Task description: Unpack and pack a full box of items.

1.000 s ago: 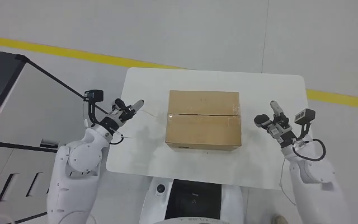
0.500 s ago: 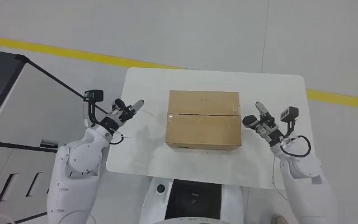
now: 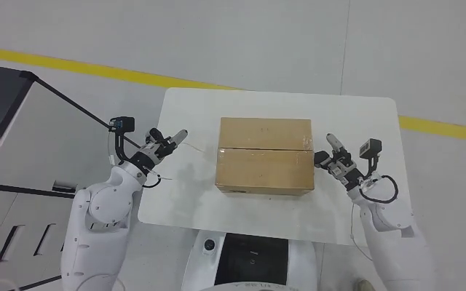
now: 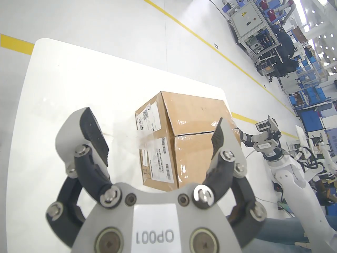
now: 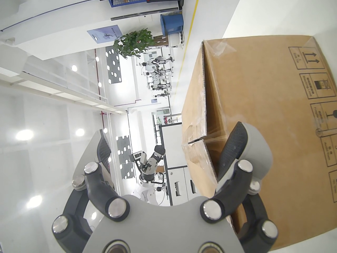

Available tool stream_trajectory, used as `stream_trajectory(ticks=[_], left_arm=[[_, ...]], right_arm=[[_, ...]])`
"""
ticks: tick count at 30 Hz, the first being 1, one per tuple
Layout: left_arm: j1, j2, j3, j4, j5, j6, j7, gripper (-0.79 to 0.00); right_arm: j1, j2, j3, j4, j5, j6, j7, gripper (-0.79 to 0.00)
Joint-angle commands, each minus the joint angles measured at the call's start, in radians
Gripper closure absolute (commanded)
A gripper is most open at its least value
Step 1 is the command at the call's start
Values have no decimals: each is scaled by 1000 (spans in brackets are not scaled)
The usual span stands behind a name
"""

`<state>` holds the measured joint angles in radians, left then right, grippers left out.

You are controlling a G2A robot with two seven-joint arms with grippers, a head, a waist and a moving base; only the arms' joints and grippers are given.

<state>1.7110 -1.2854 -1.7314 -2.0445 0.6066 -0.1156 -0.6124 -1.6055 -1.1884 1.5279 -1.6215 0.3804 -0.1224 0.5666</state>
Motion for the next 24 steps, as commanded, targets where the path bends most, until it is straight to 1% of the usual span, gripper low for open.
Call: stream_trajectory(ticks=[1, 5, 9, 13, 18, 22, 24], left_arm=[[0, 0, 0, 0, 0, 0, 0, -785], [0, 0, 0, 0, 0, 0, 0, -785], [0, 0, 0, 0, 0, 0, 0, -785], [0, 0, 0, 0, 0, 0, 0, -785], [0, 0, 0, 0, 0, 0, 0, -785], [2, 1, 9, 4, -1, -7, 14, -785], [2, 3, 10, 6, -6, -11, 11, -785]], right_arm=[[5, -1, -3, -3, 18, -10, 7, -785], [-2, -1, 8, -21, 90, -43, 52, -785], [-27, 3, 17, -47, 118, -67, 124, -785], [-66, 8, 35, -89, 143, -78, 196, -785], [-124, 14, 68, -161, 214, -100, 289, -785], [-161, 18, 71, -208, 234, -109, 352, -785], [-175, 20, 63, -218, 220, -107, 379, -785]])
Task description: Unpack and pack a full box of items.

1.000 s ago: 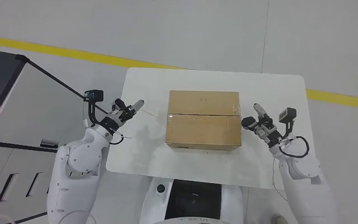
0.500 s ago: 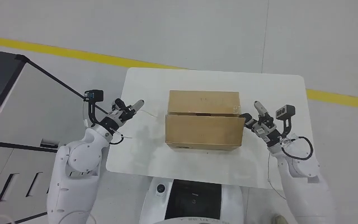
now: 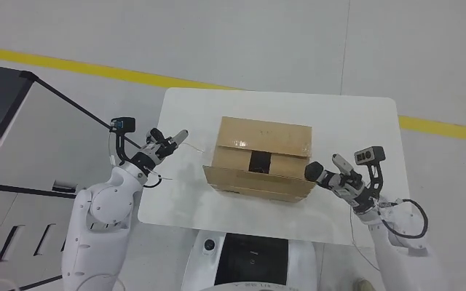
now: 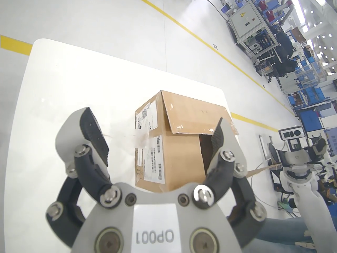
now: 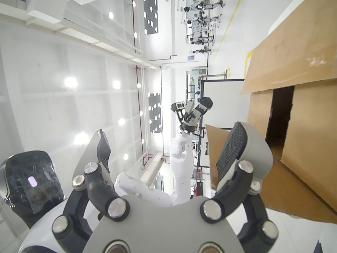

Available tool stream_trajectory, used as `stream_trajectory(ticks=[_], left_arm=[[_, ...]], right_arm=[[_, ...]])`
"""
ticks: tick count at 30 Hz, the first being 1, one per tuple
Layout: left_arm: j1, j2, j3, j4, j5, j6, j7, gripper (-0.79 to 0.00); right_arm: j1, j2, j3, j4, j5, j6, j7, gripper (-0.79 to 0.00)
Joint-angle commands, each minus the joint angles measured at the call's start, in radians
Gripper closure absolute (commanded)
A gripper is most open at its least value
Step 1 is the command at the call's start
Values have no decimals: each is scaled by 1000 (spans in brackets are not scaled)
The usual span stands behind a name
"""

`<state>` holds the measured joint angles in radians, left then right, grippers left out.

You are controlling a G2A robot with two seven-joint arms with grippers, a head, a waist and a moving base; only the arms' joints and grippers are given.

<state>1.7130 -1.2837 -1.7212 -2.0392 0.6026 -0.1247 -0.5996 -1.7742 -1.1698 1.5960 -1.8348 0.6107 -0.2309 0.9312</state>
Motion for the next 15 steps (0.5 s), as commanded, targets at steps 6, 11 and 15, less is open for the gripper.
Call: stream_trajectory(ticks=[6, 11, 15], left_arm=[[-2, 6, 1, 5, -15, -17, 4, -785], [-2, 7, 0, 6, -11, -19, 19, -785], [-2, 7, 0, 6, -11, -19, 19, -785]], right_arm=[[-38, 5, -54, -32, -28, 3, 107, -785], [-43, 6, -96, -52, -28, 1, 127, -785], [-37, 7, -134, -46, -75, 10, 134, -785]])
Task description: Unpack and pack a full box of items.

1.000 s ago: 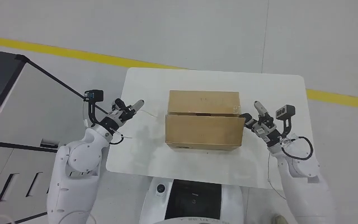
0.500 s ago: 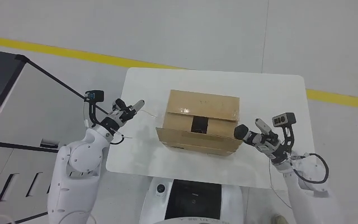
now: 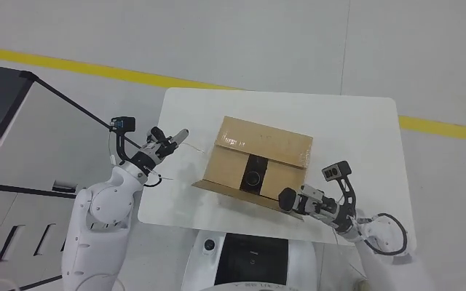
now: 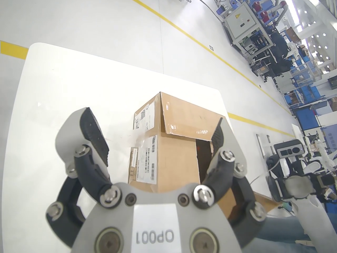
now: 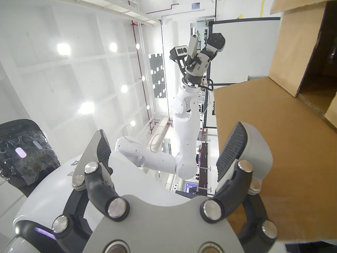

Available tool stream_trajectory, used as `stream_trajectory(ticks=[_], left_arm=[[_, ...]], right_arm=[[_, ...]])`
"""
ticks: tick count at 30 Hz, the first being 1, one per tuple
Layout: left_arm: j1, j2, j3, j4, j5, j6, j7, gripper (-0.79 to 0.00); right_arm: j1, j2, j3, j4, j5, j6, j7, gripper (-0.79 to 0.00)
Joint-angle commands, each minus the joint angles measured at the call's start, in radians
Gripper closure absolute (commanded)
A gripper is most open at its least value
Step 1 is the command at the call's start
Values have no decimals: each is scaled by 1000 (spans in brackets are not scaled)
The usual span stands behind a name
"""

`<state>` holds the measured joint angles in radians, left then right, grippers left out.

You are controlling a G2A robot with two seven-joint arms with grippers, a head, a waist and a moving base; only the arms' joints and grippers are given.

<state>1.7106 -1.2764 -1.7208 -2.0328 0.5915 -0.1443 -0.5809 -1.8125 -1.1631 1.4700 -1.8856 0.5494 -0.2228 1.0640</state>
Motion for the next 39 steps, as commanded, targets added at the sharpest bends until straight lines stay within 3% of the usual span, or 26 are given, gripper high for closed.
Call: stream_trajectory(ticks=[1, 12, 29, 39], left_arm=[[0, 0, 0, 0, 0, 0, 0, -785], [0, 0, 0, 0, 0, 0, 0, -785], [0, 0, 0, 0, 0, 0, 0, -785], [0, 0, 0, 0, 0, 0, 0, -785]], right_arm=[[2, 1, -14, 10, -28, 3, 2, -785], [-1, 16, -65, 47, -241, -21, 18, -785], [5, 40, -47, 58, -603, -99, -124, -785], [1, 50, -38, 57, -578, -126, -137, -785]])
